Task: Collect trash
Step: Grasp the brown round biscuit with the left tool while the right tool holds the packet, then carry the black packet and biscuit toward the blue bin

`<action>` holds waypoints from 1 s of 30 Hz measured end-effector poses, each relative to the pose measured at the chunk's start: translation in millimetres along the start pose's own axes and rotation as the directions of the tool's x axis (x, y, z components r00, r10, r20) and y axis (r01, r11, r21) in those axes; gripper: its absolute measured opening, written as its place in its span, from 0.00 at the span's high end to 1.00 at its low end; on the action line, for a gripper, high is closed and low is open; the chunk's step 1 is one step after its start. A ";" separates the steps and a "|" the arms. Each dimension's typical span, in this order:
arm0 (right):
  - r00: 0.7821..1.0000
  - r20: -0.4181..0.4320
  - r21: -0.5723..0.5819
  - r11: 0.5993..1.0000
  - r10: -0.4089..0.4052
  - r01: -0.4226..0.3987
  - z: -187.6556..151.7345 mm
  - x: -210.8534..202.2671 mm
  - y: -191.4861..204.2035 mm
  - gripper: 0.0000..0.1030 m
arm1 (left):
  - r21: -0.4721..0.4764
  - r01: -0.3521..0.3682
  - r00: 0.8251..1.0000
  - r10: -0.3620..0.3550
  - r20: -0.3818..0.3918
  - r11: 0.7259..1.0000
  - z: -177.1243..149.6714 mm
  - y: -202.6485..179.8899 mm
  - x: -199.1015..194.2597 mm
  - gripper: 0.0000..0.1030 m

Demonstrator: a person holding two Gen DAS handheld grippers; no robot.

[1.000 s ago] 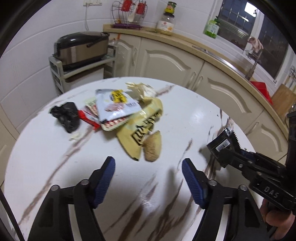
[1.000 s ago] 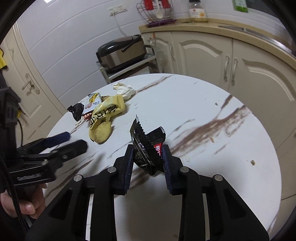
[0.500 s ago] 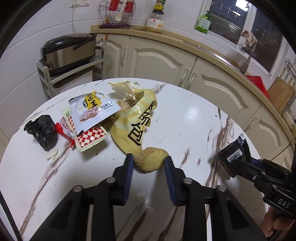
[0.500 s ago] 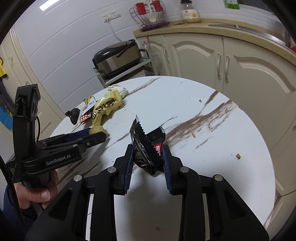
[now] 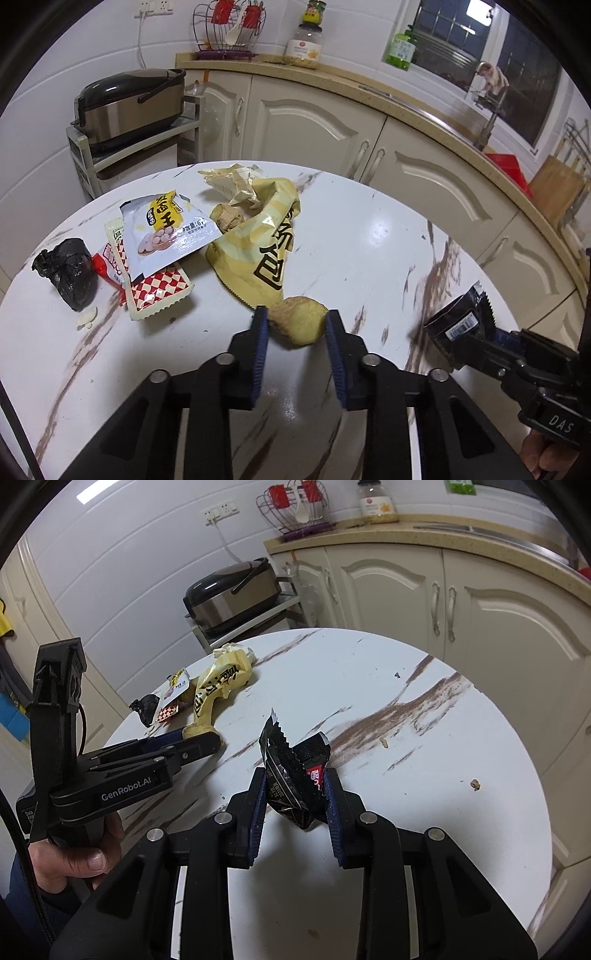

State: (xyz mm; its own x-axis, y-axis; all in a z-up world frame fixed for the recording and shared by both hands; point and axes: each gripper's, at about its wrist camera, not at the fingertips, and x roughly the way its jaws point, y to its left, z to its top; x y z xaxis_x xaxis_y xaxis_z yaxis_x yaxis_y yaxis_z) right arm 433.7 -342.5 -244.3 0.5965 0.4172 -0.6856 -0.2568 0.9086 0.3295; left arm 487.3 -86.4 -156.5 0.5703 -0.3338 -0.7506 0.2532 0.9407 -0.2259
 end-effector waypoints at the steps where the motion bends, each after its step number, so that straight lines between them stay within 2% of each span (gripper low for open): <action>1: 1.000 0.000 0.002 1.000 0.000 0.000 0.0 -0.3 0.0 0.73 | -0.003 0.014 1.000 -0.014 0.003 1.000 0.3 1.4 -1.5 0.81; 3: 1.000 0.002 0.002 1.000 0.000 0.000 -0.1 -2.3 -0.3 0.73 | 0.002 0.038 0.999 -0.038 0.009 0.999 -1.7 0.3 -5.0 0.86; 5: 1.000 0.002 0.002 1.000 -0.002 0.002 -0.5 -4.4 -0.7 0.73 | 0.010 0.042 0.999 -0.042 0.013 0.999 -4.5 -1.1 -8.5 0.87; 10: 1.000 0.008 0.013 1.000 -0.001 0.001 -4.5 -11.3 -1.1 0.73 | 0.010 0.058 0.998 -0.058 0.016 0.998 -14.8 -4.6 -19.2 0.88; 17: 1.000 0.027 0.030 1.000 -0.007 0.006 -10.8 -28.8 -3.4 0.73 | 0.056 0.073 0.996 -0.076 0.052 0.996 -26.5 -18.4 -48.4 0.88; 25: 0.996 0.084 0.049 0.999 -0.019 0.015 -20.1 -66.7 -6.5 0.73 | 0.127 0.091 0.989 -0.105 0.106 0.988 -38.3 -58.3 -95.0 0.88; 30: 0.988 0.144 0.066 0.997 -0.046 0.037 -29.5 -107.5 -15.9 0.73 | 0.194 0.130 0.979 -0.157 0.130 0.972 -44.1 -97.1 -122.6 0.88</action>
State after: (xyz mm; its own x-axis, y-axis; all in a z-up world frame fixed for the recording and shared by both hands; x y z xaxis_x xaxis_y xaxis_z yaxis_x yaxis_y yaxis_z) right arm 351.2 -401.1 -194.9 0.7110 0.3676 -0.5994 -0.1841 0.9201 0.3458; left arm 358.3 -134.1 -69.9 0.6201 -0.4827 -0.6185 0.4723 0.8592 -0.1971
